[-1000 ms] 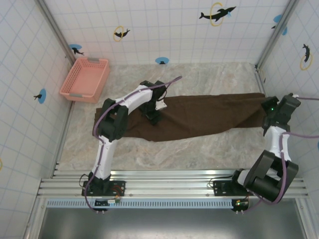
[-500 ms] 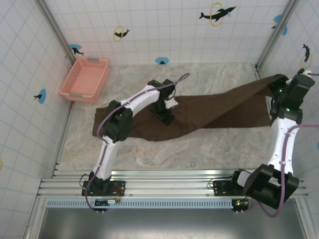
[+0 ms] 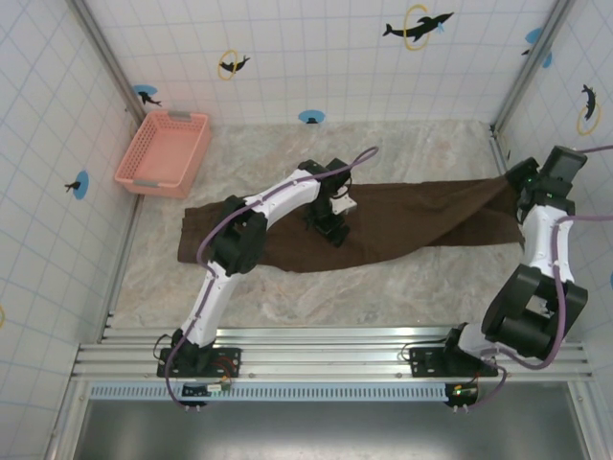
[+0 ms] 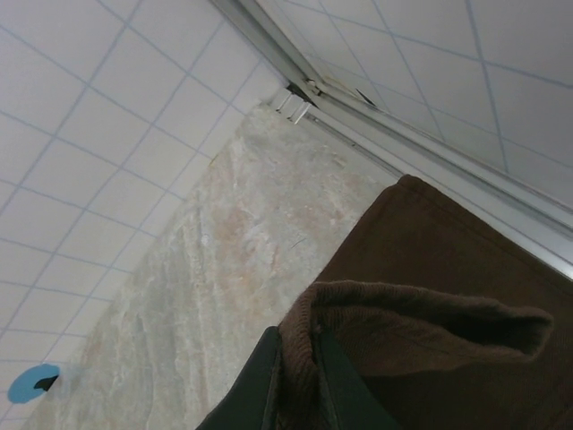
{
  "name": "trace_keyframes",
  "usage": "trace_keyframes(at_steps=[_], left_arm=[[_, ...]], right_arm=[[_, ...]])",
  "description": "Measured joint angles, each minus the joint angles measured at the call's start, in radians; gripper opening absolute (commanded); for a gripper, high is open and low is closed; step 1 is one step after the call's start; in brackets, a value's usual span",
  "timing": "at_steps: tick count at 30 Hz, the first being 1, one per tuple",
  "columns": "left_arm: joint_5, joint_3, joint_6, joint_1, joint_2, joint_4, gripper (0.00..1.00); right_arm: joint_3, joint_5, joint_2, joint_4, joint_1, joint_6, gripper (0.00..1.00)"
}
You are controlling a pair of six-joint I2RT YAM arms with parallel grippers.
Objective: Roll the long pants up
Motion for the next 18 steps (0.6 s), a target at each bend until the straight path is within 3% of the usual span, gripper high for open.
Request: trace_keyframes(at_steps=[6,12,14,18], left_arm=[[0.002,0.002,0.000,0.000,0.002,-0.001,0.97],[0.003,0.007,0.000,0.000,0.005,0.001,0.98],[0.003,0.007,0.000,0.000,0.005,0.002,0.97],[0.003,0.005,0.000,0.000,0.005,0.003,0.97]], right_arm=[[0.142,-0.001,0.086,0.012,-0.033,-0.017,0.13],[0.160,0.009,0.103,0.010,-0.035,-0.042,0.16],[0.132,0.028,0.108,0.011,-0.035,-0.050,0.34],[0.047,0.066,0.155,0.005,-0.045,-0.061,0.56]])
